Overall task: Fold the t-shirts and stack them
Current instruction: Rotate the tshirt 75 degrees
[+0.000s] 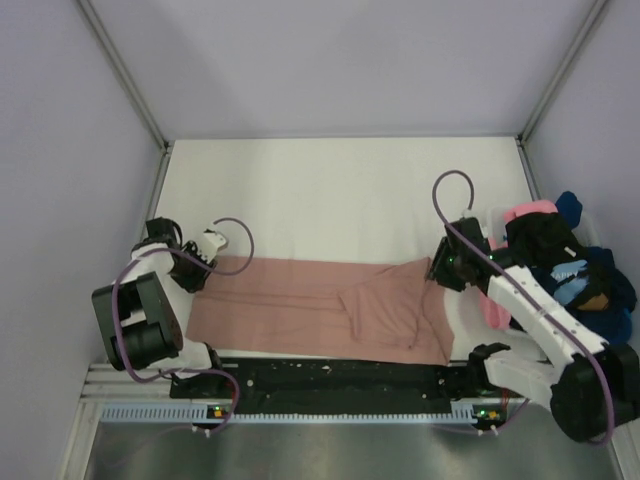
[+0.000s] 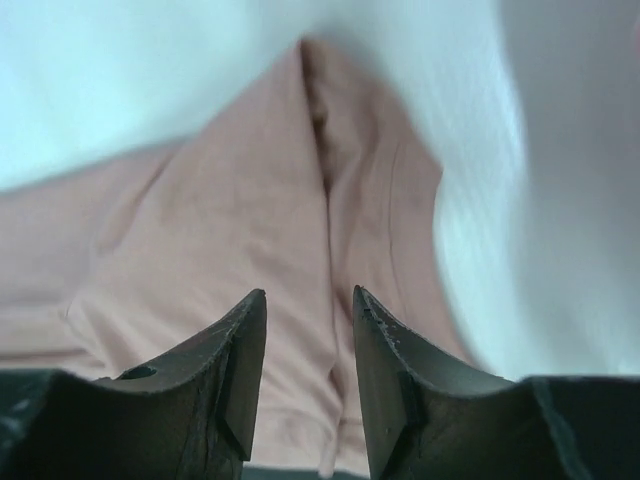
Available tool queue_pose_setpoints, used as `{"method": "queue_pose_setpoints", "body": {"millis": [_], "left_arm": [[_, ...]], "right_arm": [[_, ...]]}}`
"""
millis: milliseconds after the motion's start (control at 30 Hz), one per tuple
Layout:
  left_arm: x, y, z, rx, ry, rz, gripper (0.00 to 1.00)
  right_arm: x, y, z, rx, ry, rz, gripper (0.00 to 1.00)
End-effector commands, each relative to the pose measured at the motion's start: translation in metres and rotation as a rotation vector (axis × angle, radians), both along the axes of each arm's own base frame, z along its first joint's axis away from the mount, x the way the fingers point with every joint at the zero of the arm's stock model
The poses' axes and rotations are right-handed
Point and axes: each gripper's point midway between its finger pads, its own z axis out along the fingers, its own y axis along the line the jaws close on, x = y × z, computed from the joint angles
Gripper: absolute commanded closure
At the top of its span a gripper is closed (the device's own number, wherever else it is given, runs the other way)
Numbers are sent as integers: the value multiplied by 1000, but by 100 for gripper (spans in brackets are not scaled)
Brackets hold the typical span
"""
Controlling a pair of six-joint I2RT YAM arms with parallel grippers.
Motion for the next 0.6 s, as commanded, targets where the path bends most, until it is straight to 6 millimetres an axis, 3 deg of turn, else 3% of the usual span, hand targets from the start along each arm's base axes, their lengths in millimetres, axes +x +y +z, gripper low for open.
{"method": "queue_pose_setpoints", "body": {"millis": [0, 100, 200, 300, 433, 567], "left_arm": [[-1, 14, -13, 83, -1, 15, 58], [-13, 11, -19, 87, 10, 4, 59], [-20, 6, -17, 76, 12, -7, 58], [-23, 1, -8, 53, 10, -13, 58], [-31, -22, 20, -54, 7, -64, 55], [-26, -55, 64, -224, -60, -138, 51]], "right_arm": [[55, -20, -2, -101, -46, 58, 60], [76, -17, -23, -103, 2, 96, 60], [93, 1, -33, -48, 12, 159, 61], [104, 4, -45, -52, 44, 179, 70], [127, 4, -64, -74, 90, 210, 99], [191, 29, -59, -34, 46, 281, 100]]}}
